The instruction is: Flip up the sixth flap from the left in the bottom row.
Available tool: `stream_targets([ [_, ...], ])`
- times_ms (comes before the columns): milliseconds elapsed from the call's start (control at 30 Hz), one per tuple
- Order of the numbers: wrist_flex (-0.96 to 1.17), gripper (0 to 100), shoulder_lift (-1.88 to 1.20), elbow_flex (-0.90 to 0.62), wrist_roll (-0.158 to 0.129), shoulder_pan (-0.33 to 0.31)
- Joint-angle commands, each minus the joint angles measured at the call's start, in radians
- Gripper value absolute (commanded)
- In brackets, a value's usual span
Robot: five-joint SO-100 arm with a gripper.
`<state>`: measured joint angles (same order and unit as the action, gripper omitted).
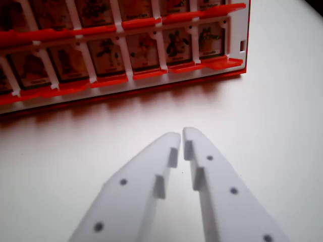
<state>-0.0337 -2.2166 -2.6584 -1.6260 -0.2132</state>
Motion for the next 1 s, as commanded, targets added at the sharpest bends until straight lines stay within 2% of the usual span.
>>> stream_targets([
  [0,-0.153,0,0.106,0.021,-0.008,0.003],
  [433,-0.403,0,0.528,0.179,-0.015,0.018],
  [700,-0.426,0,0.687,0.324,-0.015,0.029],
  [967,-0.431,0,0.767,0.405,-0.014,0.037],
])
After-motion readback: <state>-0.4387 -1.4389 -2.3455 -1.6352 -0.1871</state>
